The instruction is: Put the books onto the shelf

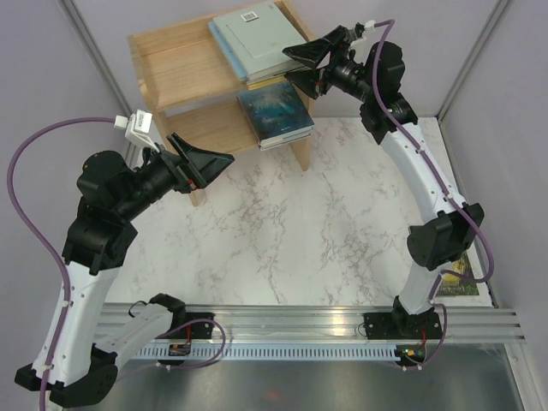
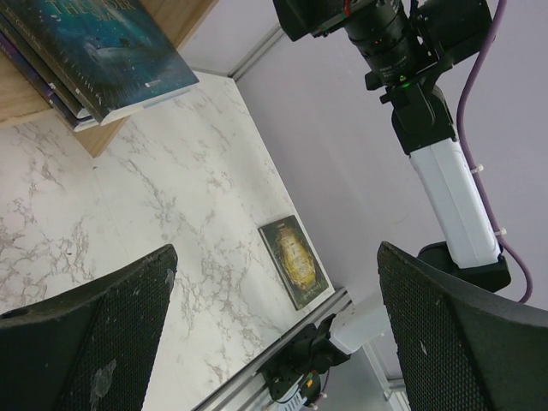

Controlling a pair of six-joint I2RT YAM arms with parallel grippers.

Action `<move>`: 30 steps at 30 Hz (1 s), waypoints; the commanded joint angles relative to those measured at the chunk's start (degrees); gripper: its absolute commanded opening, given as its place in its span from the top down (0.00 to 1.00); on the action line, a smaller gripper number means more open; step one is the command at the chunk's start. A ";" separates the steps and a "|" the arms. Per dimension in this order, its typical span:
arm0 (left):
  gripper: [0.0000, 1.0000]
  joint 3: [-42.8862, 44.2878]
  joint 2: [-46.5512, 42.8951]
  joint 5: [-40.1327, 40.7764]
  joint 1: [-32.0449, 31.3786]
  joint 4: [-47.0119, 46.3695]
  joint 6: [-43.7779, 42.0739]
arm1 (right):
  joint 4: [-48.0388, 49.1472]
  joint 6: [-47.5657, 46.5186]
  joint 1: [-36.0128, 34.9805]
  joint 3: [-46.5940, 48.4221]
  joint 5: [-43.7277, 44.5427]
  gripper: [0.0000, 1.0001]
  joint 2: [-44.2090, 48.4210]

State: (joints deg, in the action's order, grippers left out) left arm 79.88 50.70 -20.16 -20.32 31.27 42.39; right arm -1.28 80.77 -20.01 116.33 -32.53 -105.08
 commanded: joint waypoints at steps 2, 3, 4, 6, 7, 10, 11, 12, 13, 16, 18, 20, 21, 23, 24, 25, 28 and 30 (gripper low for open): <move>0.00 2.04 0.45 -1.63 0.28 0.29 -2.40 | 0.75 -3.51 0.67 -3.82 -0.86 0.16 6.71; 0.00 2.04 0.54 -1.81 0.28 0.37 -2.40 | 0.58 -3.78 0.94 -6.01 -1.47 0.14 7.68; 0.00 1.95 0.63 -1.81 0.19 0.37 -2.40 | 0.49 -4.56 1.20 -7.25 -1.83 0.13 8.83; 0.00 1.86 1.07 -2.24 0.19 0.37 -2.31 | -0.56 -5.79 2.43 -11.28 -2.97 0.05 12.69; 0.01 1.69 1.16 -2.60 0.28 0.37 -2.31 | -1.61 -7.11 3.13 -12.70 -3.23 0.02 14.27; 0.00 0.11 1.77 -4.62 0.28 0.29 -2.14 | -7.76 -14.04 7.52 -19.90 -3.06 0.02 21.39; 0.00 -0.59 1.86 -5.14 0.19 0.20 -1.96 | -11.95 -17.89 11.10 -21.83 -3.06 0.02 24.71; 0.00 -1.38 2.30 -6.37 0.28 0.29 -1.61 | -14.86 -19.58 13.57 -25.42 -3.15 0.02 26.05; 0.00 -3.13 2.39 -7.25 0.19 0.20 -1.26 | -17.68 -21.08 16.20 -27.19 -3.67 0.02 27.19; 0.02 -6.91 2.65 -9.98 0.10 -0.94 0.58 | -32.51 -31.43 28.86 -33.00 -0.37 0.02 28.79; 0.02 -8.68 2.30 -11.56 0.10 -1.82 1.46 | -44.57 -40.55 35.73 -35.28 6.13 0.02 27.65; 0.02 -10.96 2.13 -12.35 0.10 -2.35 1.64 | -48.63 -42.88 39.59 -37.92 18.14 0.02 27.12; 0.02 -11.49 2.04 -13.14 0.10 -2.35 1.55 | -48.38 -42.98 41.18 -42.46 19.95 0.02 27.21; 0.02 -12.81 1.78 -14.28 0.10 -2.35 1.38 | -46.81 -42.98 46.08 -46.18 22.76 0.02 26.51; 0.02 -13.34 1.69 -15.33 0.10 -2.44 1.29 | -46.88 -43.33 47.42 -47.76 24.17 0.02 25.89; 0.02 -14.30 1.51 -15.52 0.01 -2.26 1.29 | -46.89 -44.64 48.74 -48.13 25.66 0.02 25.37; 0.02 -16.23 0.81 -16.84 0.01 -2.09 1.47 | -45.66 -47.10 55.23 -49.01 30.07 0.02 22.73; 0.02 -16.86 0.19 -17.36 0.10 -1.74 1.64 | -44.78 -47.55 61.82 -48.75 30.69 0.02 18.78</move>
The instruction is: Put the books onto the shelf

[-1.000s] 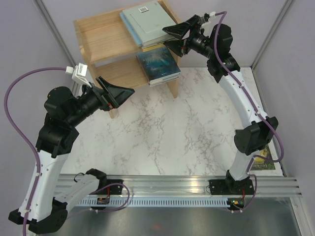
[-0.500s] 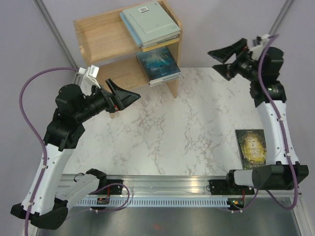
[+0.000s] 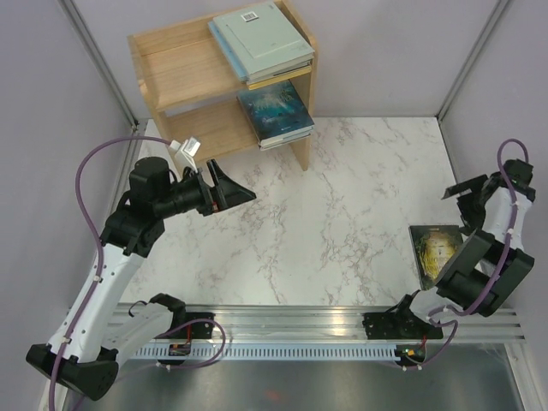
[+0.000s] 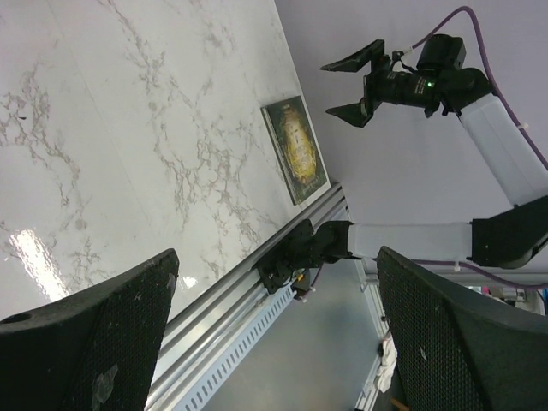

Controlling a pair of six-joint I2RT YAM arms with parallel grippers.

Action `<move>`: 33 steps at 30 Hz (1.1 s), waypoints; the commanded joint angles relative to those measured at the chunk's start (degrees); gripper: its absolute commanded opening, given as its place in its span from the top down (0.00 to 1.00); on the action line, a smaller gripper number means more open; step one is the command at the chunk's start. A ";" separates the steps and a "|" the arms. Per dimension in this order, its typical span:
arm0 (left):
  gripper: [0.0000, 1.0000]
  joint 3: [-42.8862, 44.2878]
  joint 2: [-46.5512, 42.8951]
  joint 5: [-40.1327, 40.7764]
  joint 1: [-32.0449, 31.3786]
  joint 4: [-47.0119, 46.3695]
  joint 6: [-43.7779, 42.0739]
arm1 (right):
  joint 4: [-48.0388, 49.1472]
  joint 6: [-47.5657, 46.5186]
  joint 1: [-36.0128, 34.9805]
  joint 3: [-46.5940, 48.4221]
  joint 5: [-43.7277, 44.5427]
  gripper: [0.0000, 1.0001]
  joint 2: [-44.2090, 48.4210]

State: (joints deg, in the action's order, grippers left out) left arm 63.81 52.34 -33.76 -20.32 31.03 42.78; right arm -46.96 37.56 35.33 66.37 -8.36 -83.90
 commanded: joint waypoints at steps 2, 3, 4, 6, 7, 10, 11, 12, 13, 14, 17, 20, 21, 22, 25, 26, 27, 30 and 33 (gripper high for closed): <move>0.02 -1.23 -1.89 -3.77 0.10 -0.80 1.25 | 1.17 -4.34 11.48 1.39 5.90 0.02 -6.17; 0.02 -1.15 -1.97 -3.77 0.10 -0.53 1.07 | 1.34 -4.25 12.64 1.31 6.33 0.02 -6.97; 0.02 -0.88 -1.98 -3.95 0.10 -0.18 0.90 | 1.52 -4.34 13.61 1.05 6.95 0.02 -7.33; 0.02 -0.44 -2.06 -3.77 0.10 1.22 0.28 | 2.92 -5.04 14.50 -0.10 8.01 0.02 -7.95; 0.02 -0.27 -2.06 -3.77 0.01 1.49 0.19 | 3.36 -5.39 14.50 -0.53 10.53 0.02 -8.21; 0.02 -0.27 -2.15 -3.24 0.10 2.11 -0.25 | 4.94 -6.53 14.77 -3.08 13.54 0.02 -9.70; 0.03 -0.35 -2.32 -3.24 0.01 2.37 -0.25 | 6.25 -6.71 15.03 -4.48 15.11 0.02 -10.66; 0.03 -0.35 -2.24 -3.24 0.10 2.63 -0.25 | 7.05 -7.23 15.20 -4.93 16.08 0.02 -11.28; 0.03 -0.44 -2.50 -3.33 0.01 2.72 -0.25 | 8.54 -7.59 15.21 -5.28 16.96 0.02 -12.59; 0.03 -0.44 -2.59 -3.42 0.01 2.90 -0.42 | 9.16 -8.03 15.21 -5.72 18.28 0.02 -13.39; 0.03 -0.62 -3.03 -3.42 0.01 3.60 -0.86 | 9.87 -8.47 15.21 -5.64 20.04 0.02 -16.38; 0.03 -1.06 -3.20 -3.33 0.10 4.13 -1.04 | 11.53 -7.33 15.21 -6.68 20.14 0.03 -17.61; 0.03 -1.14 -3.12 -3.24 0.10 4.22 -0.95 | 12.06 -7.15 15.21 -7.04 20.05 0.03 -17.88; 0.03 -1.15 -3.03 -3.24 0.01 4.13 -0.86 | 12.85 -7.06 15.03 -7.48 20.05 0.03 -18.49; 0.03 -1.23 -3.38 -2.89 0.01 4.22 -0.95 | 15.13 -6.63 14.16 -9.76 19.09 0.03 -19.72; 0.03 -1.32 -3.38 -2.63 0.10 4.13 -0.95 | 16.27 -5.75 14.15 -12.12 17.17 0.03 -19.99; 0.03 -1.32 -3.47 -2.54 0.10 4.30 -1.04 | 17.68 -5.31 14.15 -13.62 15.15 0.03 -20.25; 0.03 -1.41 -3.56 -2.37 0.10 4.31 -1.12 | 23.30 -2.32 13.80 -20.30 8.46 0.09 -20.69; 0.03 -1.06 -3.65 -2.10 0.10 4.57 -1.56 | 25.33 -1.44 13.19 -22.60 6.43 0.09 -17.63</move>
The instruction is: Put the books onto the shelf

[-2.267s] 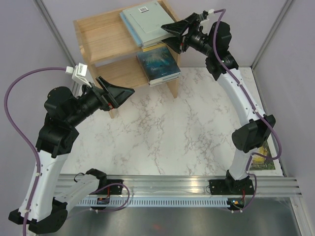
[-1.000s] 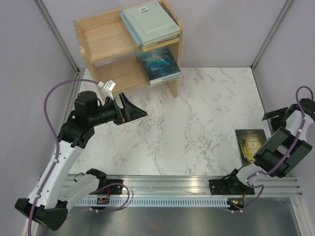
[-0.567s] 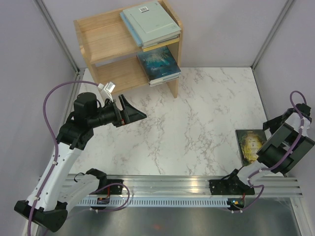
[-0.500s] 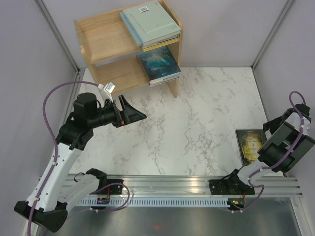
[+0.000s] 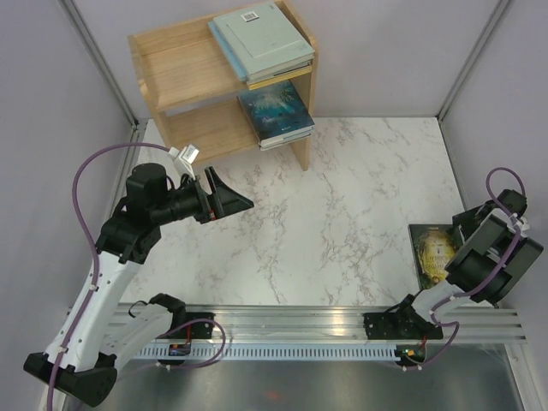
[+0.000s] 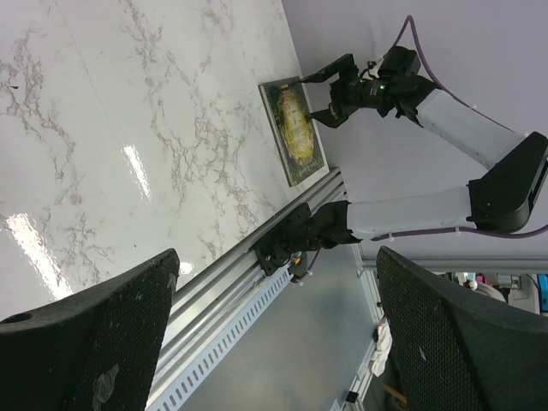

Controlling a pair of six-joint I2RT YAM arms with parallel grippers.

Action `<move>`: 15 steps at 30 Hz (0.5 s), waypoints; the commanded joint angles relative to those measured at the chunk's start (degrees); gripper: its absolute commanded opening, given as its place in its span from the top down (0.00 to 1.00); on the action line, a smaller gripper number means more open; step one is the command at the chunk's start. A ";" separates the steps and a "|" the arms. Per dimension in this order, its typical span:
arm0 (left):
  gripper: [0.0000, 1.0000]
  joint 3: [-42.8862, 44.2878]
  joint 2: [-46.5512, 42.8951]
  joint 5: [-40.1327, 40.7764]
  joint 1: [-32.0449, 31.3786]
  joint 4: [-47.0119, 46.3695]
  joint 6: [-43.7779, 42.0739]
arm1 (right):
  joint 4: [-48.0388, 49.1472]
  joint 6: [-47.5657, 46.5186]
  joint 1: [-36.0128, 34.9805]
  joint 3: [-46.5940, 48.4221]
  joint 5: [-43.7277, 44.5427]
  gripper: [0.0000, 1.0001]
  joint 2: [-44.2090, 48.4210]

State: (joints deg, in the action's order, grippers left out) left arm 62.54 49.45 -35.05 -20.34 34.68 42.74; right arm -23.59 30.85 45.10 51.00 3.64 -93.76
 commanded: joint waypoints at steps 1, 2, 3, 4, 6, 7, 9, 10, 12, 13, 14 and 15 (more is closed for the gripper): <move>0.03 0.21 -0.85 -0.81 0.12 1.09 -1.61 | 1.28 5.45 2.89 -7.23 -5.49 0.10 -5.41; 0.03 0.21 -0.85 -0.46 0.12 1.10 -1.70 | 0.84 5.71 2.36 -6.97 -4.79 0.10 -3.99; 0.03 0.04 -0.85 -0.46 0.12 1.10 -1.70 | 0.57 6.41 1.75 -7.06 -4.96 0.09 -2.41; 0.03 -0.05 -0.76 -0.37 0.12 1.10 -1.70 | 0.48 6.94 -0.43 -7.23 -5.48 0.09 0.47; 0.03 -0.40 -0.76 0.07 0.12 1.01 -1.78 | -0.66 9.38 -3.86 -7.58 -8.03 0.09 3.04; 0.03 -0.49 -0.59 0.33 0.12 1.01 -1.96 | -1.27 10.62 -7.88 -8.02 -9.25 0.09 3.66; 0.03 -0.67 -0.58 1.12 0.12 1.01 -2.22 | 0.03 16.39 -12.82 -10.91 -13.47 0.09 5.68; 0.03 -0.84 -0.58 1.38 0.12 1.09 -2.48 | 0.91 18.70 -18.59 -13.71 -14.87 0.09 6.38; 0.03 -1.37 -0.58 1.82 0.04 1.09 -2.66 | 3.27 27.01 -28.77 -16.27 -17.69 0.08 9.01; 0.03 -1.63 -0.67 1.91 0.04 1.01 -2.66 | 3.81 30.20 -32.06 -18.64 -18.22 0.08 10.16; 0.03 -2.33 -0.76 1.91 0.12 1.09 -2.58 | 4.52 33.37 -35.14 -19.79 -19.01 0.07 11.39; 0.03 -2.77 -1.02 1.83 0.12 1.10 -2.40 | 7.57 36.36 -41.09 -21.11 -19.46 0.07 14.10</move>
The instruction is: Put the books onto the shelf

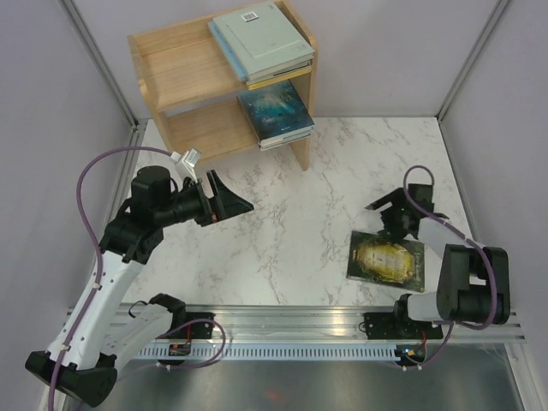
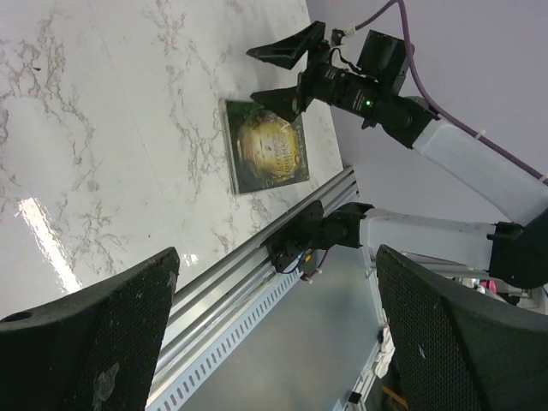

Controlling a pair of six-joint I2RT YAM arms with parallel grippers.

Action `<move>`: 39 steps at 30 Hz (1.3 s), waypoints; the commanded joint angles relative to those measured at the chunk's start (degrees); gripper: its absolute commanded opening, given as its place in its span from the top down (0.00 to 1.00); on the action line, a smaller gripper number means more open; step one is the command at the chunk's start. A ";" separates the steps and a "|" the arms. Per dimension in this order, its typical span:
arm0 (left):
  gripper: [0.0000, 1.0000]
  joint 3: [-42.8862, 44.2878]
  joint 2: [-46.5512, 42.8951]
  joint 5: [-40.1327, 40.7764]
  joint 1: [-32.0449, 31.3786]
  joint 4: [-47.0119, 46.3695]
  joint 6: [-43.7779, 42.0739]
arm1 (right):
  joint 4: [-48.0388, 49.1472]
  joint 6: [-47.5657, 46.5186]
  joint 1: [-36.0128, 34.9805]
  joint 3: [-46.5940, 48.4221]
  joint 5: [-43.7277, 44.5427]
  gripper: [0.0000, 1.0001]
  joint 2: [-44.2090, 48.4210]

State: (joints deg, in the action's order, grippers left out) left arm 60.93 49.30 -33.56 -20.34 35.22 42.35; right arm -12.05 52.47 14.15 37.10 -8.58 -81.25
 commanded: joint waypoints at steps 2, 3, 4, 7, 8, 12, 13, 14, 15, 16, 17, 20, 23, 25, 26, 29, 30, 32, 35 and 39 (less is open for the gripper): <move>0.03 -3.25 -1.22 -0.45 0.04 0.38 -1.57 | -2.02 22.05 -15.71 -8.98 -7.07 0.06 3.90; 0.03 -4.49 -1.40 -0.97 0.12 0.11 -0.78 | -1.31 22.93 -18.69 -8.80 -6.89 0.06 5.04; 0.03 -5.81 -1.31 -2.28 -0.05 -0.24 -0.51 | -1.83 22.94 -19.07 -7.15 -6.89 0.06 5.23; 0.04 -11.17 -1.22 -4.05 -1.63 -1.47 0.37 | -7.96 16.02 -17.94 -0.32 -4.26 0.06 4.18; 0.04 -13.01 -1.05 -4.14 -2.42 -2.08 0.45 | -10.86 9.82 -17.41 1.90 -3.04 0.06 3.56; 0.04 -14.69 1.14 -1.52 -9.43 -4.19 1.50 | -26.40 -1.11 -14.52 10.00 6.98 0.02 5.38; 0.04 -14.96 1.59 0.23 -10.59 -4.98 1.86 | -27.57 -2.44 -12.07 9.83 9.52 0.02 6.80; 0.04 -15.48 2.11 0.86 -11.64 -6.12 2.21 | -28.45 -3.94 -9.87 9.57 10.07 0.02 9.59; 0.04 -15.75 2.73 1.21 -13.13 -8.22 3.08 | -30.29 -7.17 -4.97 9.31 10.68 0.02 10.75; 0.04 -15.92 4.82 1.65 -13.84 -9.46 3.44 | -31.35 -8.86 -2.40 9.13 11.12 0.02 11.63; 0.04 -15.93 5.97 2.01 -14.46 -10.43 3.70 | -32.32 -10.61 -0.37 9.22 12.00 0.02 12.43; 0.04 -14.44 11.16 2.54 -16.92 -13.51 3.80 | -36.63 -13.79 3.51 8.43 14.45 0.02 12.35; 0.05 -11.64 16.42 2.10 -18.42 -15.09 3.09 | -37.08 -13.36 3.60 4.66 14.12 0.02 11.82; 0.05 -9.17 18.54 1.83 -18.77 -15.18 2.65 | -35.50 -12.74 3.69 0.98 12.63 0.02 11.64; 0.05 -8.46 19.86 1.75 -18.86 -15.27 2.48 | -34.89 -12.39 3.60 -0.09 12.10 0.02 11.56; 0.06 -6.35 21.45 1.74 -18.86 -15.27 1.60 | -32.68 -11.25 3.60 -3.87 9.11 0.02 11.64; 0.06 -6.17 21.71 1.74 -18.86 -15.27 1.34 | -31.55 -10.90 3.60 -4.75 8.67 0.02 11.73; 0.06 -6.17 21.98 1.92 -18.86 -15.18 1.16 | -30.23 -9.67 3.60 -7.04 5.25 0.02 12.43; 0.06 -7.57 22.16 2.45 -18.86 -15.80 0.90 | -26.28 -6.61 2.99 -10.20 1.12 0.02 13.49; 0.06 -10.91 23.03 2.54 -18.86 -17.38 0.19 | -20.04 2.79 -6.02 -15.64 -3.81 0.02 14.54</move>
State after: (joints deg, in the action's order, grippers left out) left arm 51.81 71.24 -31.62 -38.76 20.32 44.29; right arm -40.38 46.37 14.72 29.45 -4.84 -64.64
